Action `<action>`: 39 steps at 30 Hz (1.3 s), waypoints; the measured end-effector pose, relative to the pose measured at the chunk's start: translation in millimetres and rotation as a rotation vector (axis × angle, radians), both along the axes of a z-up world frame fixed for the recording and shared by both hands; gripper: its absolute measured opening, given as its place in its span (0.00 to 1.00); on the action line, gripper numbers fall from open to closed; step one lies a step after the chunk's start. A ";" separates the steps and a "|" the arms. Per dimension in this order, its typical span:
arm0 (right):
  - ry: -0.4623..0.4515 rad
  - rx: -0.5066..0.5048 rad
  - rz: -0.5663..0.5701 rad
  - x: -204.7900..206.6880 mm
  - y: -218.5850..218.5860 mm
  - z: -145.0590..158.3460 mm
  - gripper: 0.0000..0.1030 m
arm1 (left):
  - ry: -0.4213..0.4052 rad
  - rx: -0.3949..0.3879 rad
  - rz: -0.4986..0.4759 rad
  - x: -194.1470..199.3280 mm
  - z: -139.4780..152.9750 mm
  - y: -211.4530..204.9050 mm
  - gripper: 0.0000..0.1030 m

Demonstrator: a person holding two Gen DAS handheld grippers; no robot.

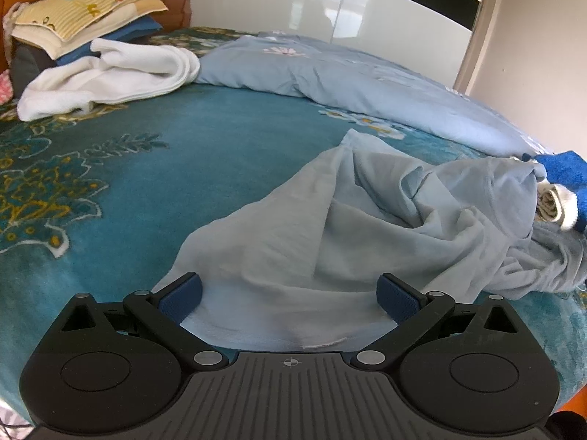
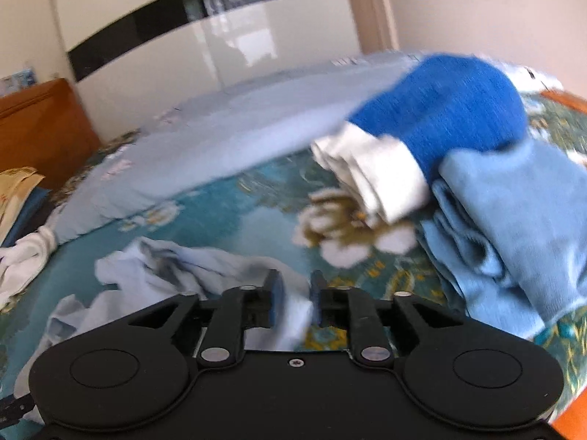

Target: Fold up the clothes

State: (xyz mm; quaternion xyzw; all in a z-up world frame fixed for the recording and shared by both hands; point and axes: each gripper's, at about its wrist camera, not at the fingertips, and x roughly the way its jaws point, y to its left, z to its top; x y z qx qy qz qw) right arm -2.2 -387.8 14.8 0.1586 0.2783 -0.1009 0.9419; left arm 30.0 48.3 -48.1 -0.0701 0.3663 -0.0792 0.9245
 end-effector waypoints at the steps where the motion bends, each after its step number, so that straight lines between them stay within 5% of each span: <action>1: -0.013 -0.008 0.014 0.4 2.9 3.6 0.28 | 0.000 -0.002 -0.001 -0.3 0.3 0.0 1.00; 9: -0.038 -0.050 0.176 18.9 37.6 16.4 0.51 | -0.001 -0.009 -0.018 -0.6 2.8 -5.4 1.00; 17: 0.092 -0.168 0.276 61.1 89.6 -4.6 0.51 | -0.008 -0.017 -0.024 -2.1 7.0 -3.5 1.00; 23: 0.174 -0.113 0.257 68.7 85.2 -31.9 0.50 | -0.008 -0.027 -0.028 -0.2 6.3 -2.4 1.00; 29: 0.212 -0.011 0.242 75.9 80.3 -47.5 0.44 | -0.006 -0.032 -0.031 -0.6 4.9 -1.9 1.00; 34: 0.187 0.089 0.229 75.8 76.6 -47.7 0.15 | -0.007 -0.037 -0.029 -1.5 4.6 0.6 1.00; 39: 0.099 0.146 0.225 66.9 77.5 -31.1 0.09 | -0.010 -0.051 -0.020 -2.2 3.4 6.5 1.00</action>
